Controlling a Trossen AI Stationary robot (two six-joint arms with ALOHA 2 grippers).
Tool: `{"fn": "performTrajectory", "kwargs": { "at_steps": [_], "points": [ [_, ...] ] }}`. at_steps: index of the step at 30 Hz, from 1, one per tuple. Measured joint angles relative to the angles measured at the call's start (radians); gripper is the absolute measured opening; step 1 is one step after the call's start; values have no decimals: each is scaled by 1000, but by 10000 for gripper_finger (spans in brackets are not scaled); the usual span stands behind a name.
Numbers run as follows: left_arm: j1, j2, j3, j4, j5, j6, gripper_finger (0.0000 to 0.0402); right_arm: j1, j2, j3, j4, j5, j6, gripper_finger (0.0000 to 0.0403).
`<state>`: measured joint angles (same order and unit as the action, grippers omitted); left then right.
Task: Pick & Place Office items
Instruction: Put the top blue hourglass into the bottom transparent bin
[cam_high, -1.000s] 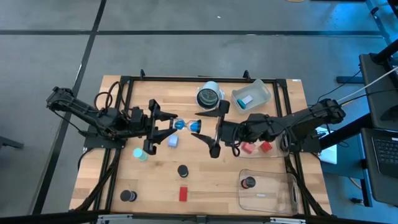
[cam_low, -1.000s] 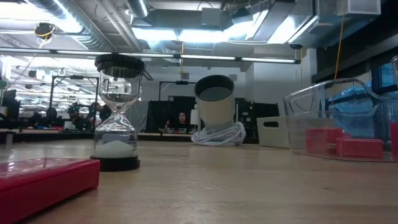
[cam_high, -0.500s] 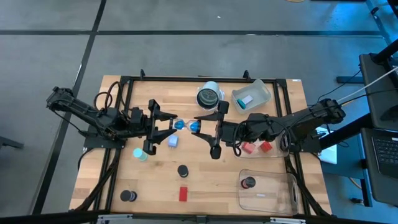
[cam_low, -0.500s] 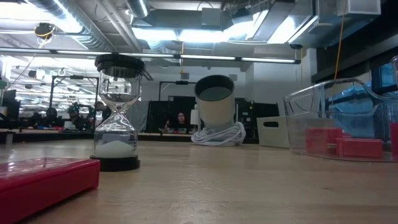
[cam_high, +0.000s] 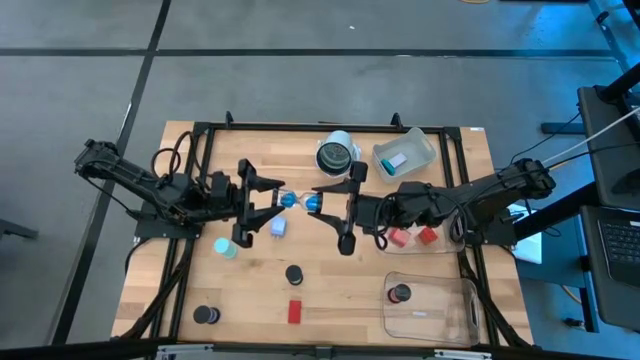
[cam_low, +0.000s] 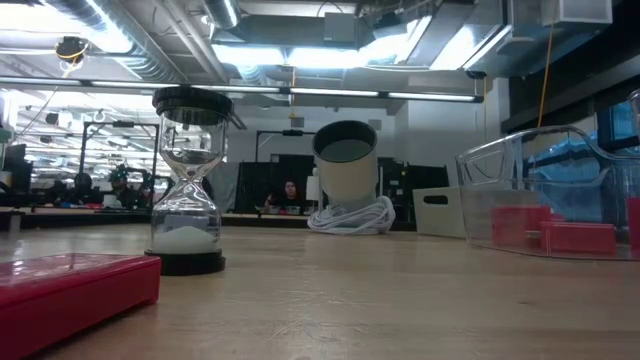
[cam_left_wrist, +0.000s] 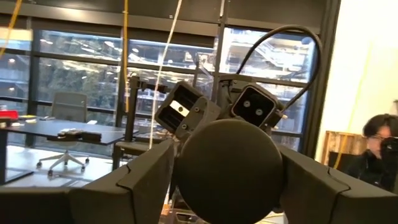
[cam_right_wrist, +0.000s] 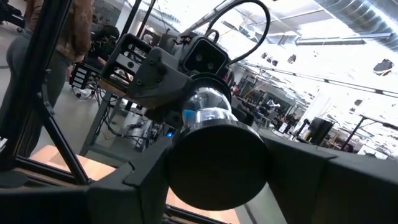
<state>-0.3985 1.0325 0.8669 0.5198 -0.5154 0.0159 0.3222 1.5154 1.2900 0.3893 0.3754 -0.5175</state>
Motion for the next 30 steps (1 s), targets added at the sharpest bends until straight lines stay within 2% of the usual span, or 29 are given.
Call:
{"fn": "performTrajectory", "kwargs": {
  "at_steps": [6,11,15,19,22,25,30],
  "points": [
    [0,0,0,9,-42,-2,268,-1,0,0,1,10,10,215],
    [1,-6,0,71,-67,30,278,0,0,0,0,103,17,215],
    [1,-11,0,68,-182,99,284,0,0,0,-26,159,63,215],
    [1,-15,0,65,-333,173,288,2,0,0,-130,239,158,215],
    [1,-17,0,58,-436,196,287,8,0,0,-272,298,304,215],
    [1,-17,0,34,-548,207,286,17,0,0,-454,289,529,215],
    [1,-16,0,-74,-710,206,287,45,-2,70,-874,81,957,215]
  ]
}}
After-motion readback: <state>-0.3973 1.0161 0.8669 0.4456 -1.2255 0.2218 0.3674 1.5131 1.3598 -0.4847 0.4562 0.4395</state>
